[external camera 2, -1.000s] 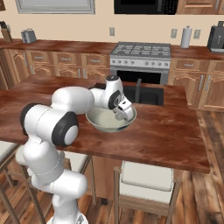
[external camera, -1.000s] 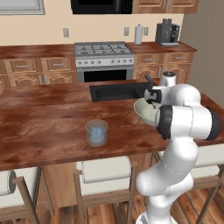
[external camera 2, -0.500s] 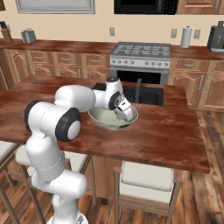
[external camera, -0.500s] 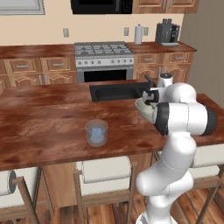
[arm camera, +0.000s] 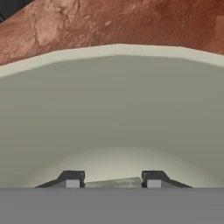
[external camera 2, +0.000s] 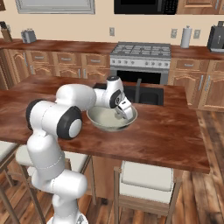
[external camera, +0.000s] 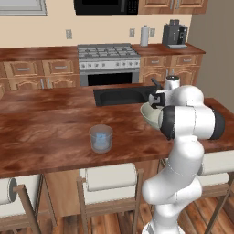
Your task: There are four ice cubes in the ice bowl. Place two ice cubes in each glass of water.
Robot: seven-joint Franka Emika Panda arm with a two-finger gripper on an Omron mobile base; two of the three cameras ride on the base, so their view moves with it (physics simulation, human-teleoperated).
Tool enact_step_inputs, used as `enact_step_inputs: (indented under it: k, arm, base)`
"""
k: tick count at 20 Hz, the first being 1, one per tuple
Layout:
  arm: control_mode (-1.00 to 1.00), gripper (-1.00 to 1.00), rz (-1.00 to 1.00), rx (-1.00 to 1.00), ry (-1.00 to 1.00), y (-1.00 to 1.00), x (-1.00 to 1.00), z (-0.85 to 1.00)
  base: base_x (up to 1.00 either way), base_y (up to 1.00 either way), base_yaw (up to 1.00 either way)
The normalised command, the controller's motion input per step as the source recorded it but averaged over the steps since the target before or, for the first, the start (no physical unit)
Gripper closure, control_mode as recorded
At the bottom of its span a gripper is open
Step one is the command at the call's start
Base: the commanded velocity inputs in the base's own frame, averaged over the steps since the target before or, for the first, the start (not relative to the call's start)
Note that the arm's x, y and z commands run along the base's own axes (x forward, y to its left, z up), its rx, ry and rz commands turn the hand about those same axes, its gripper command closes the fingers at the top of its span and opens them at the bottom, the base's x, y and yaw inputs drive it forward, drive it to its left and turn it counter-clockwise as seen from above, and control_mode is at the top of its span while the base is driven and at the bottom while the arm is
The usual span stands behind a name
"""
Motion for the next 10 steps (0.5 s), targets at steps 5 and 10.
enact_step_inputs:
  k: [5, 10]
  arm:
    - [-1.0, 1.0, -0.05, 0.0, 0.0, 0.0, 0.0, 0.0]
    - [-1.0, 1.0, -0.05, 0.04, 0.0, 0.0, -0.11, 0.08]
  base:
    - [0.0, 0.0, 0.0]
    - [0.0, 0.0, 0.0]
